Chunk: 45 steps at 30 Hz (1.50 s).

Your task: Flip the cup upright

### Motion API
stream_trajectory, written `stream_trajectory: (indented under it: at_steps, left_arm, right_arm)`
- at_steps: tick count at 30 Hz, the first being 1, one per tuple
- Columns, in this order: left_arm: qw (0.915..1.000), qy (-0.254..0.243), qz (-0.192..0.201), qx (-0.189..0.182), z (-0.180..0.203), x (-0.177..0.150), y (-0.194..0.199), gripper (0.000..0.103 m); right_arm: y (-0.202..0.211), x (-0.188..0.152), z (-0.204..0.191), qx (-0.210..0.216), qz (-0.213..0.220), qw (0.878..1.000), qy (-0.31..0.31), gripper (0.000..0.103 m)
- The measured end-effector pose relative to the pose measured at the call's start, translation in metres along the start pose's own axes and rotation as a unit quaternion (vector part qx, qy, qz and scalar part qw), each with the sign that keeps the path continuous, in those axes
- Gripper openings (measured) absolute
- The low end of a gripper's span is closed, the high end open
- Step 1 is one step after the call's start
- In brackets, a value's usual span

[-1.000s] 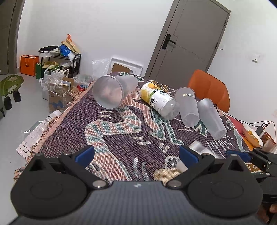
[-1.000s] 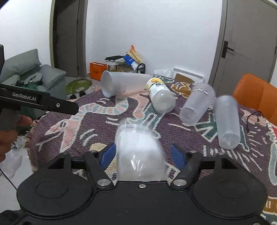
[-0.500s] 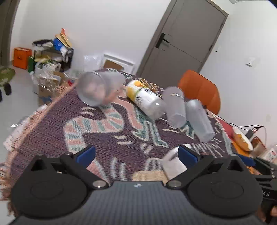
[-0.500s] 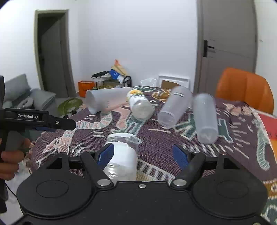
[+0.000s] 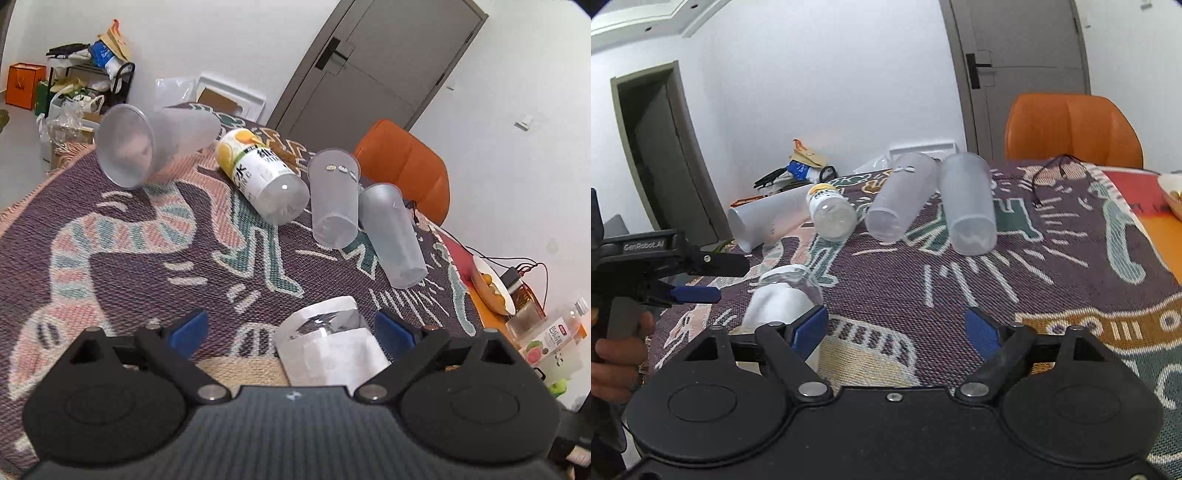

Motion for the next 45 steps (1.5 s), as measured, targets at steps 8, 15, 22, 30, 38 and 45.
stream_trajectory:
  at_steps: [8, 15, 22, 30, 38, 45]
  left_arm:
    - [0.9995, 0.009, -0.031, 0.003, 0.017, -0.005, -0.028, 0.096]
    - [0.9978, 0.029, -0.057, 0.018, 0.015, -0.009, -0.052, 0.094]
    - [0.9949, 0.056, -0.076, 0.038, 0.005, -0.008, -0.071, 0.085]
    - [0.9949, 0.051, -0.077, 0.040, 0.010, -0.006, -0.070, 0.065]
    - [0.9976, 0.037, -0.053, 0.027, 0.020, -0.001, -0.053, 0.054]
    - [0.9986, 0.026, -0.040, 0.022, 0.023, 0.003, -0.042, 0.052]
  right_arm:
    - [-0.001, -0.007, 0.023, -0.002, 0.001, 1.000, -0.024, 0.085]
    - [-0.004, -0.016, 0.041, -0.003, -0.003, 0.999, -0.041, 0.086]
    - [-0.010, -0.023, 0.058, -0.008, -0.010, 0.998, -0.061, 0.086]
    - [-0.014, -0.027, 0.065, -0.008, -0.014, 0.997, -0.075, 0.086]
    - [-0.010, -0.027, 0.062, -0.005, -0.010, 0.997, -0.076, 0.086]
    - [-0.003, -0.024, 0.060, -0.008, -0.004, 0.997, -0.074, 0.086]
Point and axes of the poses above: each gripper's, at about its wrist camera, not at the fingertips, and y roughly against the way its jaws point, z to its right, x to its top, the point moved 9 cm from there along -y, roughly the way its jaws point, and after that the axes turned 5 degrees about -x, right-handed, at the moved point
